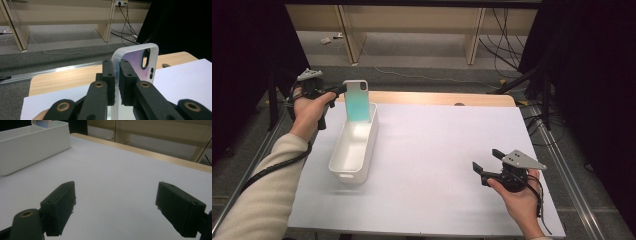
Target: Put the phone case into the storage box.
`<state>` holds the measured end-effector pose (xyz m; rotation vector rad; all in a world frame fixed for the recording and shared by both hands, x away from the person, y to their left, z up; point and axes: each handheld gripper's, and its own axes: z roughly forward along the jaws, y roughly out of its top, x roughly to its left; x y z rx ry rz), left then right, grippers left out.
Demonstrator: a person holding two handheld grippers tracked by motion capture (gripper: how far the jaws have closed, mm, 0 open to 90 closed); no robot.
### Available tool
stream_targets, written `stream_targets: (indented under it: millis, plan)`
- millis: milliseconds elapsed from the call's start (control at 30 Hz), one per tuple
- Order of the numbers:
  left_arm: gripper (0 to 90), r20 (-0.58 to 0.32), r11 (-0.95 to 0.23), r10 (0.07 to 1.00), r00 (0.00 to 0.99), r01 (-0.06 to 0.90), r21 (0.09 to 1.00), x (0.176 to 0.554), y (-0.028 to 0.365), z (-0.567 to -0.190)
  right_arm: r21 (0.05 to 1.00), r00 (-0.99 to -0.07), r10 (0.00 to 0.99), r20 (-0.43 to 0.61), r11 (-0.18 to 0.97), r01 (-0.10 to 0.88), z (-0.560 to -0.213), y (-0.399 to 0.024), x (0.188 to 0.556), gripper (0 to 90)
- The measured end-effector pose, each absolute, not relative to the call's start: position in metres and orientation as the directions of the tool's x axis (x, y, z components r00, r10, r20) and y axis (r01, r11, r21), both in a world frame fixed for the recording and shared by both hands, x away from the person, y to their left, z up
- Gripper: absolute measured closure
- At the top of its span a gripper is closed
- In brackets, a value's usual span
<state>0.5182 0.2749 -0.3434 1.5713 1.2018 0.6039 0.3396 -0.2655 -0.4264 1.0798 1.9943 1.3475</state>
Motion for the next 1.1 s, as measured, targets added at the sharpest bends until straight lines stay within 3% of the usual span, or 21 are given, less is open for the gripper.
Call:
stream_targets:
  millis: [1100]
  plan:
    - [83.9,-0.173,0.013,0.915,0.365,0.403,0.915,0.531,0.268,-0.350,0.917,-0.561,0.828,0.018,0.211,0.340,-0.426,-0.266,0.339,17.6]
